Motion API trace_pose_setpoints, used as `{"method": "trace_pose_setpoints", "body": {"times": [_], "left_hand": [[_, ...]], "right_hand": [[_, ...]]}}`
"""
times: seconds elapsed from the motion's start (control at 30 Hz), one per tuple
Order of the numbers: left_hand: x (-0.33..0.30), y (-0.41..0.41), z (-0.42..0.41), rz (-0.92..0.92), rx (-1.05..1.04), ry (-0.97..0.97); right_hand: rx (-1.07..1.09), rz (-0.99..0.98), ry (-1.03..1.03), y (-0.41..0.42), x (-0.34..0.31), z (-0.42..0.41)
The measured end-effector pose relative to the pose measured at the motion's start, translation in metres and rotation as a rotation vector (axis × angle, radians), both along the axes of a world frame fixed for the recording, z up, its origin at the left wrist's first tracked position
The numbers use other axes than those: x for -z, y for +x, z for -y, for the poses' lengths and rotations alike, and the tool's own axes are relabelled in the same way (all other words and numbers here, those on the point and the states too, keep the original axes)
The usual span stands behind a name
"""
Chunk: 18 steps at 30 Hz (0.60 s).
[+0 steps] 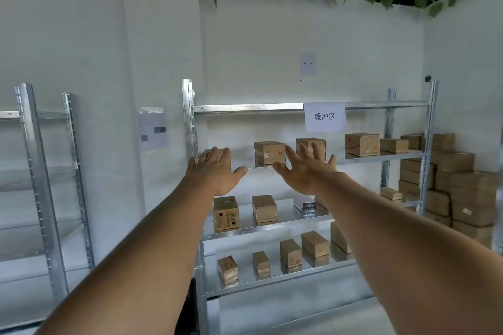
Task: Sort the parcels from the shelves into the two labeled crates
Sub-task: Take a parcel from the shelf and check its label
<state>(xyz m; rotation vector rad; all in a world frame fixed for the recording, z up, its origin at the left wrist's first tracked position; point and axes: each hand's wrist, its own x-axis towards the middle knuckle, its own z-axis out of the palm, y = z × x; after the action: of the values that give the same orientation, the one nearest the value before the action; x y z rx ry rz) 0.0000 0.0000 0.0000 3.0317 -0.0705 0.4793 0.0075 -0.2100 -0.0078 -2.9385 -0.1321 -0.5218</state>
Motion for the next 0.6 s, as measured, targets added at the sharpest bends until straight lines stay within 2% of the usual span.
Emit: {"method": "trace_pose_setpoints", "body": {"times": [0.6], "left_hand": [[0.009,0.076,-0.054,-0.024,-0.004,0.068]], "right_hand": [[0.011,-0.015,-0.054,0.081,0.01,-0.059]]}}
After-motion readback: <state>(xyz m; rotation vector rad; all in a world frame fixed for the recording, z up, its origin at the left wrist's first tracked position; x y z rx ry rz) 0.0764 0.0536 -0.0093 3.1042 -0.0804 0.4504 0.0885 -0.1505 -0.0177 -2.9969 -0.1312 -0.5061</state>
